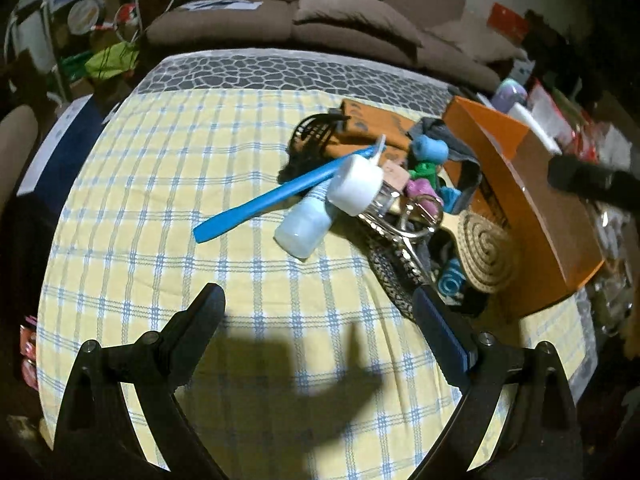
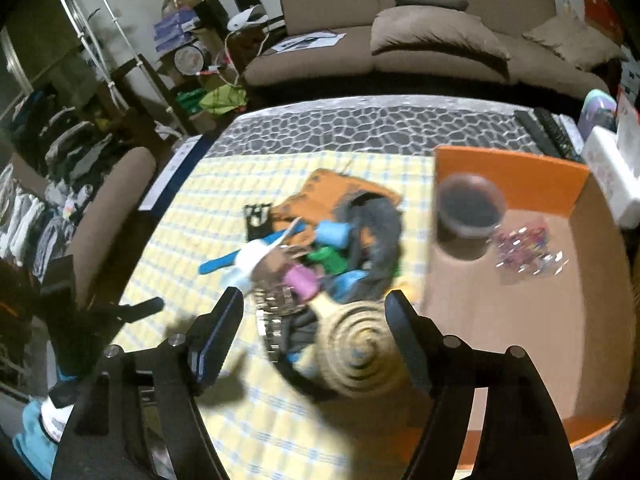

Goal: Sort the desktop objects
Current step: 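Grasp the gold metal hair clip on the pile with the right tool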

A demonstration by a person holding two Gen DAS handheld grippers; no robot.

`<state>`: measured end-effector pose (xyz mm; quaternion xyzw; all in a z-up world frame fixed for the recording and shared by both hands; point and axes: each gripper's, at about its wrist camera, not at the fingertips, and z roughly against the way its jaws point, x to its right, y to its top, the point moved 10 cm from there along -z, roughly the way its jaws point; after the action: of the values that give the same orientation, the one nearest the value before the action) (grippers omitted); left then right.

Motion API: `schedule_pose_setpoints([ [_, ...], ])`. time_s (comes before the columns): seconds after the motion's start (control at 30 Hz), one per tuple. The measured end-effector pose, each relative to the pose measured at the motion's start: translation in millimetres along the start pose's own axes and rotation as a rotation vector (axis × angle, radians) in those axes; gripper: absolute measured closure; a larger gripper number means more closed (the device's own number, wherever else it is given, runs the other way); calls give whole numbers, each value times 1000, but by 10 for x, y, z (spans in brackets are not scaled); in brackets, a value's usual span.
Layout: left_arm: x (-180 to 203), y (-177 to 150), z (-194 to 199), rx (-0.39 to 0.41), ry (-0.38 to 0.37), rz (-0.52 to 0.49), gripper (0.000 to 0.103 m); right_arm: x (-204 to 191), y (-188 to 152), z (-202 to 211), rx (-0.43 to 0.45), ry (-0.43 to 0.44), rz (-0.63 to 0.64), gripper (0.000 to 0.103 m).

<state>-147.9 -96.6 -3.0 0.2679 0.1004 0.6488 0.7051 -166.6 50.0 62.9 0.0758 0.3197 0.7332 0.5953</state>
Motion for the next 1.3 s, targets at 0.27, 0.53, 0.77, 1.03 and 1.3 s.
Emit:
schedule_pose_setpoints([
  [0.27, -358, 110, -97, 23, -6, 104, 9, -258, -178, -451, 3, -14, -28, 28],
  [0.53, -729, 287, -241, 47, 57, 155, 9, -266, -194, -788, 23, -71, 16, 28],
  [0.77, -826, 317, -336, 28, 35, 206, 9, -361, -239, -1005, 2, -104, 94, 24],
  [1.03, -804, 344, -317, 32, 45, 179, 9, -460, -248, -1169, 7, -188, 221, 23],
  [1.3, -826, 353, -355, 27, 42, 190, 9, -406, -308, -1233, -5, -223, 261, 51],
])
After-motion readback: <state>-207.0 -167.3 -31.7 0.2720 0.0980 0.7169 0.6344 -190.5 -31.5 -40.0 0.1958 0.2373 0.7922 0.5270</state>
